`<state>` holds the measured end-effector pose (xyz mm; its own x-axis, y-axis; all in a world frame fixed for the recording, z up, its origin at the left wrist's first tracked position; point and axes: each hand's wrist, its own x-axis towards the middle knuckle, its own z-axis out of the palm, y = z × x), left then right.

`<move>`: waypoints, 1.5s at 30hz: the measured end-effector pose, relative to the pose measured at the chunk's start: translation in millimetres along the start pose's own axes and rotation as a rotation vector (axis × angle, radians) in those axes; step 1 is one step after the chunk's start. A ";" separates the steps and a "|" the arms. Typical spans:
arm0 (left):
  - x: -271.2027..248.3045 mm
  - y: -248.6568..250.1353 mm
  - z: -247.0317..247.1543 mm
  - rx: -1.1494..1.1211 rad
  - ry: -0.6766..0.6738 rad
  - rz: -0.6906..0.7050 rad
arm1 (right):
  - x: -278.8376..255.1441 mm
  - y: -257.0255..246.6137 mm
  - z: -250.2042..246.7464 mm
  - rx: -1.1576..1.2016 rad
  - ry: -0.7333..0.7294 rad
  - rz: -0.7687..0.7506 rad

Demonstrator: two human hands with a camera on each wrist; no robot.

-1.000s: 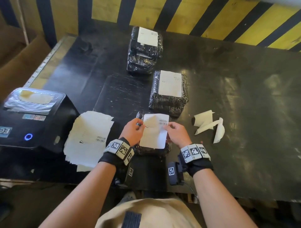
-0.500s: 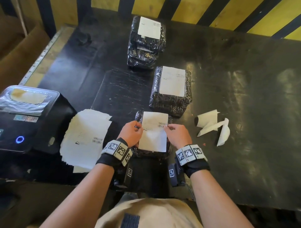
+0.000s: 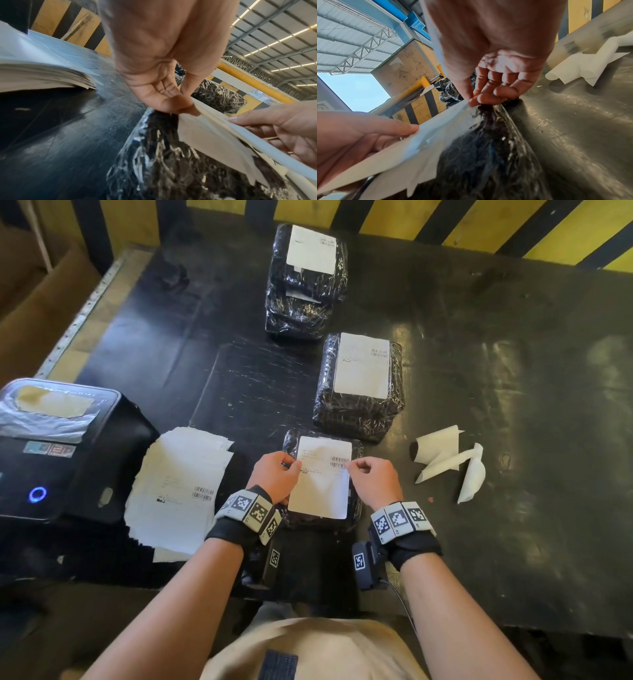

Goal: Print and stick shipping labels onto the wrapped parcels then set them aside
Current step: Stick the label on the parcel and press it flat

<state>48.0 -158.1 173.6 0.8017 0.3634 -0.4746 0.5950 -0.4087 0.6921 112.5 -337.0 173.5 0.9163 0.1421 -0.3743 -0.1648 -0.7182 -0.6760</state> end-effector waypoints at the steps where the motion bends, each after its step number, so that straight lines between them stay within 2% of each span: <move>1: 0.3 -0.2 0.2 0.004 0.000 0.000 | 0.5 0.3 0.3 -0.002 0.003 -0.001; 45: 6.8 6.3 3.6 0.061 -0.003 -0.082 | 7.1 5.0 10.2 0.003 0.071 0.025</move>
<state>57.4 -161.2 172.8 0.7504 0.3953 -0.5297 0.6608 -0.4282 0.6165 114.5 -332.7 160.9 0.9354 0.0755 -0.3454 -0.1890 -0.7190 -0.6688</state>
